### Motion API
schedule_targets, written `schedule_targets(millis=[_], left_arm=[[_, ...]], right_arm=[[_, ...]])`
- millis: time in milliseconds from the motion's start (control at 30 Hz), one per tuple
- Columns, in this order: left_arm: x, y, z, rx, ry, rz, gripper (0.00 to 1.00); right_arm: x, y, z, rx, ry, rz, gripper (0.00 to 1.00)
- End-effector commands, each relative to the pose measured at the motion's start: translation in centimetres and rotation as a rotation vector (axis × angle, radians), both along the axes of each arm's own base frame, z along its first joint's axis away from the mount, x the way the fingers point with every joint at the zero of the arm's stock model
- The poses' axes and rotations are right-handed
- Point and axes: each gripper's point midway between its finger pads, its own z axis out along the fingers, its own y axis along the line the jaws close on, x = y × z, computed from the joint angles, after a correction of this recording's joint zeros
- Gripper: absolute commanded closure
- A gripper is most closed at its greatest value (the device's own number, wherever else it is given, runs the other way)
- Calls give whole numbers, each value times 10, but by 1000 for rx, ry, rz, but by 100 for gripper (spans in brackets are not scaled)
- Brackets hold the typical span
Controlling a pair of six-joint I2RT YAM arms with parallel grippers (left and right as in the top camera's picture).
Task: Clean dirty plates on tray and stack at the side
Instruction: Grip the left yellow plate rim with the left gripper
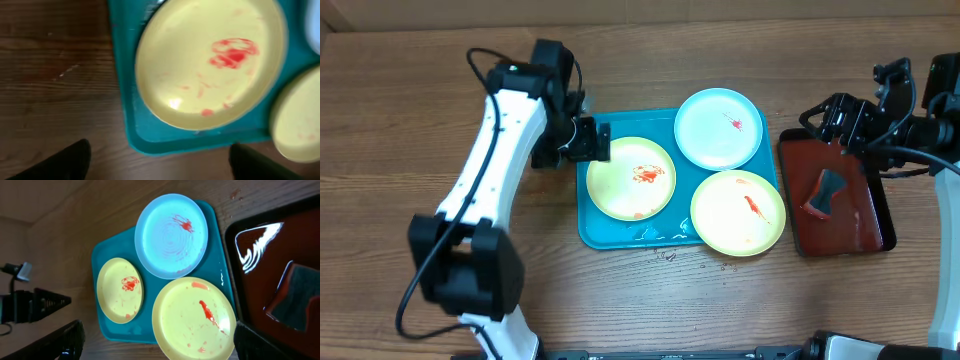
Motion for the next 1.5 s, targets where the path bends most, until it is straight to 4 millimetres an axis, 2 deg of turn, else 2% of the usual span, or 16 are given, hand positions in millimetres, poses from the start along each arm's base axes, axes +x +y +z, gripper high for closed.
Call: schedule_targets(millis=[0, 33, 100, 200, 333, 400, 533, 600, 867, 967, 1133, 1467], left_arm=[[12, 16, -28, 131, 50, 174, 25], [14, 14, -37, 134, 60, 169, 38], [16, 10, -51, 134, 86, 162, 51], [14, 1, -68, 109, 131, 154, 61], [15, -3, -80, 102, 152, 148, 64], [16, -1, -82, 110, 150, 145, 69], [20, 9, -84, 169, 126, 144, 71], [22, 9, -84, 167, 115, 131, 73], [22, 9, -88, 163, 106, 52, 71], [17, 9, -97, 160, 115, 37, 71], [8, 1, -114, 109, 134, 21, 78], [-2, -1, -133, 87, 151, 27, 81]], right_arm=[[5, -8, 6, -45, -26, -8, 5], [5, -8, 6, -50, -26, -11, 7], [5, -10, 5, -58, -24, -15, 9], [4, -11, 4, -66, -19, -20, 10], [4, -11, 4, -67, -19, -20, 10], [4, -11, 4, -67, -20, -20, 10], [5, -12, 4, -71, -19, -22, 10], [4, -14, 3, -83, -15, -29, 10], [4, -15, 2, -86, -13, -30, 10], [2, -14, 1, -85, -5, -30, 10], [0, -15, 0, -89, 8, -32, 10], [-1, -16, -1, -92, 15, -35, 10]])
